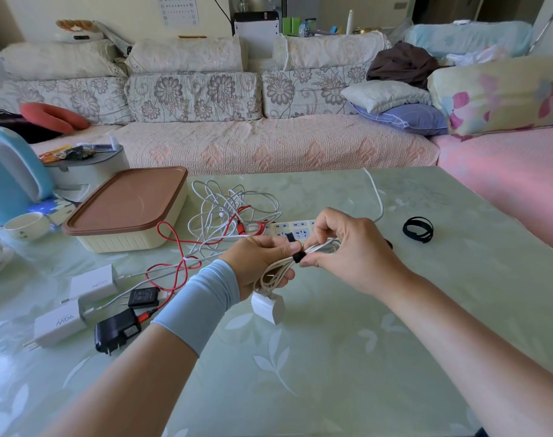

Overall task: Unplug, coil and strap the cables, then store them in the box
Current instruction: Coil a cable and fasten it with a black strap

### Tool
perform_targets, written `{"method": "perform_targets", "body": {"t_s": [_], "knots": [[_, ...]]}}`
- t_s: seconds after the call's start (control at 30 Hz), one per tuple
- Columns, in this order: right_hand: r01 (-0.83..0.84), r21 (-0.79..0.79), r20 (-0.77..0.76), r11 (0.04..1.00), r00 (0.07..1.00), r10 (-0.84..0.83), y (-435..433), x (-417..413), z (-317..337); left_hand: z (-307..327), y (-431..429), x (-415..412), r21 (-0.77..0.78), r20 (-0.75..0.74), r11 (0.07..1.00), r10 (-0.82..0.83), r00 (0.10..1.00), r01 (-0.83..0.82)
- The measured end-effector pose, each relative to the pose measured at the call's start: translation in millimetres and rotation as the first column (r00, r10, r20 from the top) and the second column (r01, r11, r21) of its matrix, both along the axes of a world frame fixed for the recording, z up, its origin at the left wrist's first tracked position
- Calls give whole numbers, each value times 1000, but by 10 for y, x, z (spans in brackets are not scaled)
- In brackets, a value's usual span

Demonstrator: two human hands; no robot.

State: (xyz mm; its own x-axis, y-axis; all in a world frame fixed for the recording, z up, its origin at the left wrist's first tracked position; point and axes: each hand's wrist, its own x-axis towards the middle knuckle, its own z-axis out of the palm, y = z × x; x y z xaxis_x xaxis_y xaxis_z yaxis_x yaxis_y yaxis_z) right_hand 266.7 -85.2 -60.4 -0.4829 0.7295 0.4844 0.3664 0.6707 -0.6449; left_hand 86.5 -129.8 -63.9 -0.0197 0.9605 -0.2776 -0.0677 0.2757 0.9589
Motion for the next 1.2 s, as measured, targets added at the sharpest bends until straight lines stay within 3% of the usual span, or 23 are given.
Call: {"method": "perform_targets", "body": {"t_s": [0.23, 0.37, 0.5, 0.67, 0.9, 1.1, 1.2], "knots": [[-17, 188, -25, 982, 999, 22, 0, -25, -27, -25, -6, -26, 54, 16, 997, 54, 998, -55], [-20, 200, -35, 980, 999, 28, 21, -39, -75, 20, -24, -25, 151, -176, 988, 67, 982, -40], [-33, 180, -62, 983, 997, 45, 44, -58, -65, 45, -41, -79, 143, -281, 988, -21, 960, 63], [-15, 101, -109, 995, 994, 26, 97, -33, -74, 58, -56, -111, 65, -126, 976, -198, 972, 207], [-46, 118, -83, 992, 995, 56, 149, -13, -87, 37, -18, -76, -34, -1, 979, -199, 980, 199], [-133, 123, 74, 983, 989, 125, 114, 33, -73, 62, -37, -85, -42, -28, 979, -199, 980, 198], [-110, 80, 40, 991, 993, 107, 138, 2, -85, 92, -62, -55, -39, -139, 982, -187, 972, 184]]}}
